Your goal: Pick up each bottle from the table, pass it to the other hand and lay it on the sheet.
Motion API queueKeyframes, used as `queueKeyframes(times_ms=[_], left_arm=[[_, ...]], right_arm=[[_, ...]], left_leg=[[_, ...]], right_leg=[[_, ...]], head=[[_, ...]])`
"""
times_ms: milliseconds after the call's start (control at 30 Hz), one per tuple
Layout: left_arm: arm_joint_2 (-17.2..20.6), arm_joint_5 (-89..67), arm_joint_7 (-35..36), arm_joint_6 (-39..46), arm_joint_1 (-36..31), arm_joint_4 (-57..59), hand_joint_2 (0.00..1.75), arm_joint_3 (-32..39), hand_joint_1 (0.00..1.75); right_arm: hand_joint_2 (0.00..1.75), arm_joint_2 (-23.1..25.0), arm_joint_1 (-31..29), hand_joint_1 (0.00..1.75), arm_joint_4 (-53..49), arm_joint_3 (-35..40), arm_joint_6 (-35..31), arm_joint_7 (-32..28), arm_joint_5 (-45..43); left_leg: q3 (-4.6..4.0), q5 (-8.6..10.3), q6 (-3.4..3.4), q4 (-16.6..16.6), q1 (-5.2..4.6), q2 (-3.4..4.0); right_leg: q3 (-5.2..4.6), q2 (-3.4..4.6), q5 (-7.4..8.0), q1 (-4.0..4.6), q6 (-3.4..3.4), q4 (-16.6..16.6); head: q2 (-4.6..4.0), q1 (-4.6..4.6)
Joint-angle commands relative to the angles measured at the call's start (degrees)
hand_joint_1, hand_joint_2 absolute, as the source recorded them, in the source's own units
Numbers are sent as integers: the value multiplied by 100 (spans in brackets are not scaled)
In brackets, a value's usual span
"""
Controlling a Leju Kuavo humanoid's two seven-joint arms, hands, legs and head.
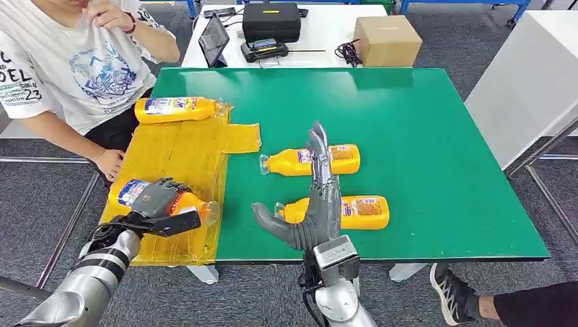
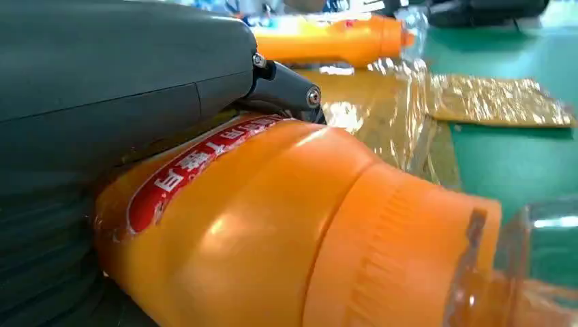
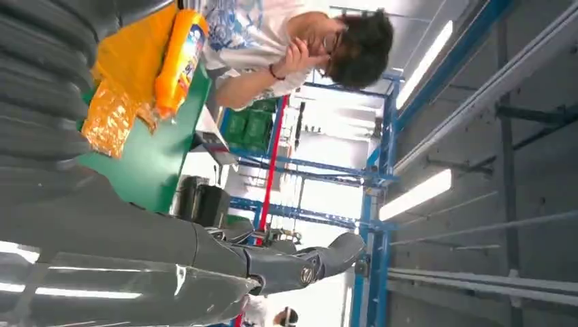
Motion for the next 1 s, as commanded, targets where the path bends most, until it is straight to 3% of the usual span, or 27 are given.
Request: queueKeyframes(times_ms=[33, 333, 367, 733, 1000], left_arm=[[569, 126, 18, -1026, 61, 771, 175, -711, 0], [587, 127, 15, -1028, 65, 772, 175, -713, 0], [626, 133, 11, -1160, 52, 789, 0, -799, 0], [570, 919, 95, -1542, 166, 668, 0, -795, 0], [550, 2272, -483, -2513, 351, 345, 0, -121, 0]], right_arm=[[175, 50, -277, 0, 667, 2, 249, 41, -58], [175, 57, -275, 0, 676, 5, 248, 41, -58], [175, 61, -293, 0, 707, 9, 301, 41, -74], [175, 141, -330, 0, 901, 14, 346, 42, -89], [175, 157, -353, 0, 1088, 36, 337, 56, -87]], left_leg=[[16, 6, -11, -15, 2, 39], [29, 5, -19, -10, 3, 37], [32, 5, -21, -14, 4, 48], [34, 5, -29, -20, 7, 57], [43, 3, -27, -18, 6, 45]], right_leg=[[1, 35, 16, 3, -14, -12], [8, 31, 18, 10, -26, 0], [8, 40, 20, 10, -29, -4], [6, 48, 23, 11, -36, -8], [19, 39, 17, 9, -35, -5]], head=[[0, 0], [0, 2], [0, 0], [0, 2], [0, 0]])
